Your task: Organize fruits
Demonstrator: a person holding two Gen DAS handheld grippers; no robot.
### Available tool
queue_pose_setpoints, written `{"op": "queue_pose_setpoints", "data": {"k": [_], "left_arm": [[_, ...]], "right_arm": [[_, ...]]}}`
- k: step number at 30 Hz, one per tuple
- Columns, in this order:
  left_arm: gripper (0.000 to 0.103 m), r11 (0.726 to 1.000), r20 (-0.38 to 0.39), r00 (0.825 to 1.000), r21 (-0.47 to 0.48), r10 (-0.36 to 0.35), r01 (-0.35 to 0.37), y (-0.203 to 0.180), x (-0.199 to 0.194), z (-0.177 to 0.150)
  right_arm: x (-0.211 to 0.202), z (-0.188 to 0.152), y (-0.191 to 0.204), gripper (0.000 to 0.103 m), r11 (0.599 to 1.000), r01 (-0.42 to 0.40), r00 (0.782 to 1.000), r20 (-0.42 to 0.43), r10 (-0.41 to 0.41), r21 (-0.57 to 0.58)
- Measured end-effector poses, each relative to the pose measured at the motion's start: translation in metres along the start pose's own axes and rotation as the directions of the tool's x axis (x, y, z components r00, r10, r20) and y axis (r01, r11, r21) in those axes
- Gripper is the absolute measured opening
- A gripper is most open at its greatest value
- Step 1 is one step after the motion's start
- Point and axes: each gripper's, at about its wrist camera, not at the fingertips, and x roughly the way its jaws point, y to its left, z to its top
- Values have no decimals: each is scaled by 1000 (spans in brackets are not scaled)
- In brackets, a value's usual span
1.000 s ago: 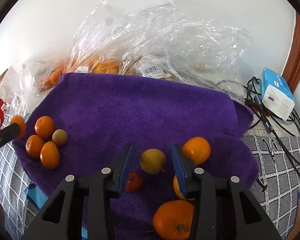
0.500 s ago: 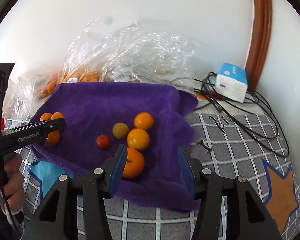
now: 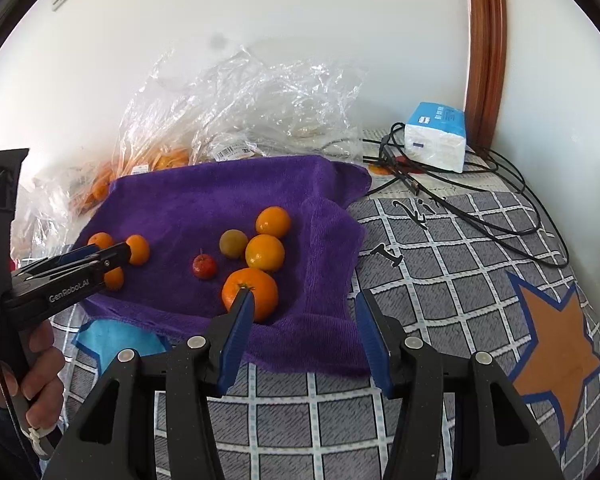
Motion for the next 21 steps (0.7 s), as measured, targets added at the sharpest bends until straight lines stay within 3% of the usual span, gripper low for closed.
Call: {"op": "queue_pose_setpoints", "data": {"k": [7, 9, 12, 14, 15, 16, 18, 21], "left_arm": [[58, 1000, 84, 996, -10, 21, -20, 18, -76, -19], [74, 999, 116, 993, -36, 31, -26, 26, -96, -27], [83, 998, 163, 986, -50, 33, -25, 36, -131, -42], [83, 998, 175, 984, -51, 36, -27, 40, -149, -49], [85, 998, 182, 983, -54, 35, -26, 42, -159, -54], [87, 998, 188, 981, -57, 36, -25, 44, -168, -58], [97, 998, 201, 979, -61, 42, -30, 45, -183, -65], [103, 997, 221, 974, -61, 54, -42, 43, -206, -78]], "right_arm": [[-50, -5, 17, 52, 1000, 15, 999, 38, -15, 0], [-68, -8, 24, 52, 1000, 24, 998, 54, -24, 0], [-90, -12, 32, 52, 999, 34, 997, 64, -33, -9], [-107, -18, 37, 52, 999, 47, 996, 76, -46, -8], [-117, -21, 39, 57, 999, 50, 994, 93, -49, -3], [-126, -25, 41, 70, 999, 45, 994, 104, -45, -3], [-143, -32, 45, 82, 999, 29, 991, 135, -26, -17], [-167, -43, 52, 92, 998, 32, 983, 181, -22, -52]]}}
